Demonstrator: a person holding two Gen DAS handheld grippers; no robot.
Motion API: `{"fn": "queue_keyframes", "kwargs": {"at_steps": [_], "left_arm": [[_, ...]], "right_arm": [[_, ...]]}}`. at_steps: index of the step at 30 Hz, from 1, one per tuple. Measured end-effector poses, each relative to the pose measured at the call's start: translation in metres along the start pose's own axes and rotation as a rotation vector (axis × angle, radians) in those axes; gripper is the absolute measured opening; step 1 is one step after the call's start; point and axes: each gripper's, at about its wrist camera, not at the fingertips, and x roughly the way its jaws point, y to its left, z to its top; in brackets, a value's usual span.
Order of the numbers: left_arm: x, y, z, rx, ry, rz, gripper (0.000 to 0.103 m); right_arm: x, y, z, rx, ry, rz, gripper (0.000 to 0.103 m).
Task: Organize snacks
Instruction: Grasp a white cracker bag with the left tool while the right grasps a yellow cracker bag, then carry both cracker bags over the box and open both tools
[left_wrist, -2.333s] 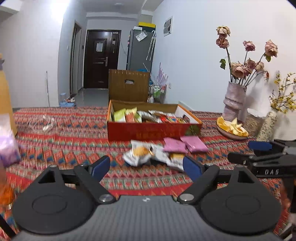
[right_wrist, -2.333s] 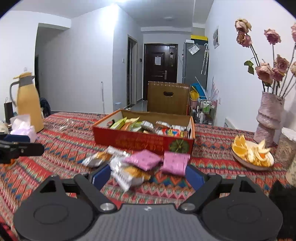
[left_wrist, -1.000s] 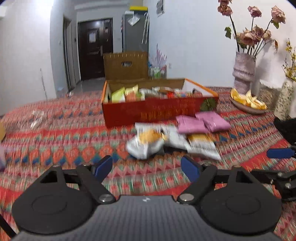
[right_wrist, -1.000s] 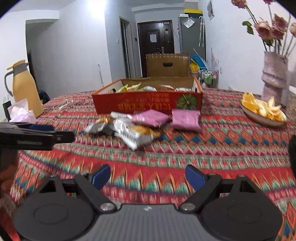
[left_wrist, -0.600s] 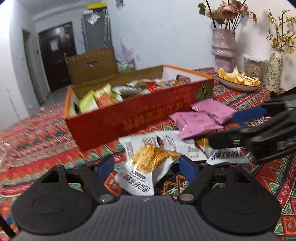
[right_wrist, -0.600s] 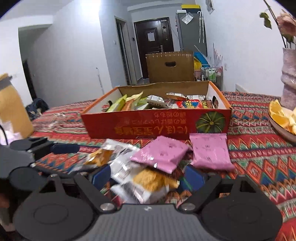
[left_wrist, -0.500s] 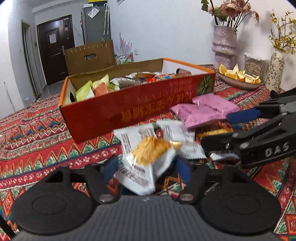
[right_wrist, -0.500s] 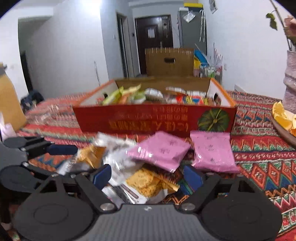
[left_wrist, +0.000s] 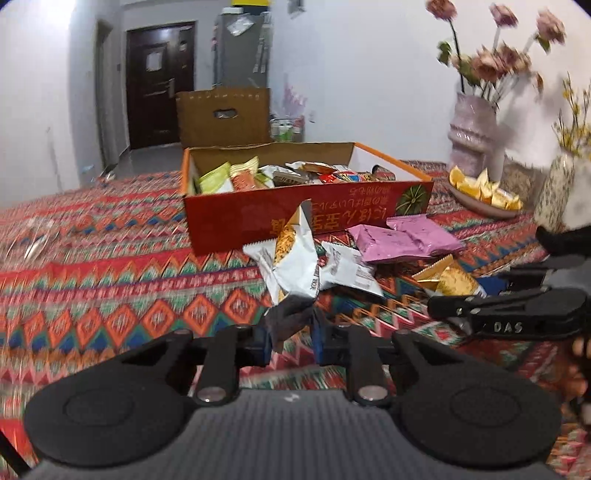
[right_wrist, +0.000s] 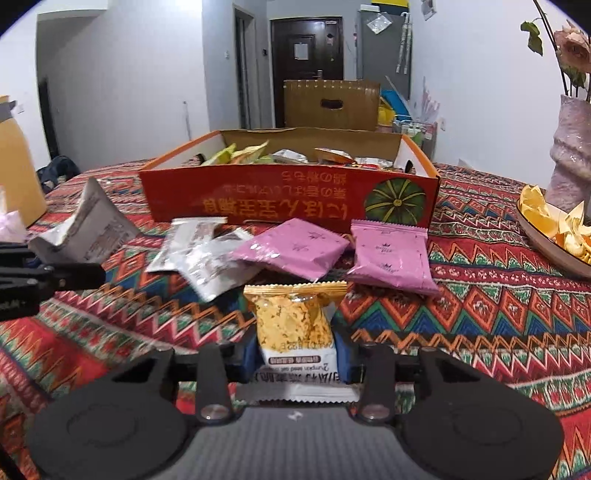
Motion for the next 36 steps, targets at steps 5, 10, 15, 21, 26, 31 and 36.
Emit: {"fn": "queue_keyframes", "kwargs": {"at_steps": [5,10,15,21,26,31,36], "left_arm": [[-0.041,-0.012,-0.028,-0.112,0.018,-0.011,0.020],[-0.069,-0.034,-0.052,-0.139,0.050,-0.032,0.020],[-0.086,-0.059,-0.065,-0.118,0.056,-0.063,0.020],[-0.102,-0.076,-0.071,-0.096,0.036,-0.074,0.020],[-0.108,-0.079,-0.070,-0.093,0.028,-0.063,0.020],[-0.102,-0.077,-0.066,-0.101,0.037,-0.064,0.020],[-0.089,-0.067,-0.043,-0.095,0.012,-0.090,0.020]], "right_arm": [[-0.042,0.006,-0.026,-0.022,-0.014,0.009,0.040],[-0.088,0.006,-0.063,-0.001,-0.006,0.019,0.040],[-0.122,0.006,-0.089,0.002,-0.007,0.008,0.040],[-0.144,0.003,-0.101,0.011,-0.034,0.001,0.040],[-0.150,0.001,-0.103,0.020,-0.053,0.009,0.040],[-0.143,0.002,-0.101,0.017,-0.049,0.021,0.040],[-0.133,-0.004,-0.086,0.017,-0.058,0.040,0.040]]}}
